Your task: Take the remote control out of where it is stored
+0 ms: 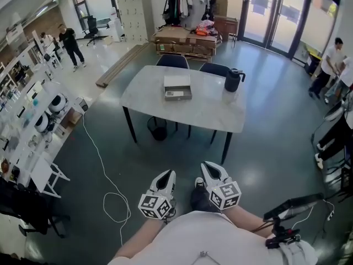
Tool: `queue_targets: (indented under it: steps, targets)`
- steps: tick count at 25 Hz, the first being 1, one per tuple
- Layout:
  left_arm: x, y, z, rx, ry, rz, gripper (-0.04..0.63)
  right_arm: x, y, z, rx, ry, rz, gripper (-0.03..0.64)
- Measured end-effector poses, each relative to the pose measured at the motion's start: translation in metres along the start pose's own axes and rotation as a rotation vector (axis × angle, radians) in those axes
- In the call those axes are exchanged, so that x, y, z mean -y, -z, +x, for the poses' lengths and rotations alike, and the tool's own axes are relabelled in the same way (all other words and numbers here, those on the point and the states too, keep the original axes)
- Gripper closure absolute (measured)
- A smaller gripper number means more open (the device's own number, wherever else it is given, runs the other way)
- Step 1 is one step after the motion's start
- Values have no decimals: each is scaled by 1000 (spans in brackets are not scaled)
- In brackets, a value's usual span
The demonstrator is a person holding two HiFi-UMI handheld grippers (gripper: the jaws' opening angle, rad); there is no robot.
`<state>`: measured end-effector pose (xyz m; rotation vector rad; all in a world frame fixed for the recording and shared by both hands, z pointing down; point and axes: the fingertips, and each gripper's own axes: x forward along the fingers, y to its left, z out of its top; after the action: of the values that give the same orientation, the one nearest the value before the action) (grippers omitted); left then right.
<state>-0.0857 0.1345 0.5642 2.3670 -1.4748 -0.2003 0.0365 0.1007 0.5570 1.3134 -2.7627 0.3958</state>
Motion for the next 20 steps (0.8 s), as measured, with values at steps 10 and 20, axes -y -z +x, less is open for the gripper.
queue_targets:
  steps: [10,20]
  targets:
    - [-48,-35,82,12,-29,3,595,47,-45,90,49,-57,1,589]
    - [-90,-71,188,5,-94,17,595,122,-80,193,10,-129,18,589]
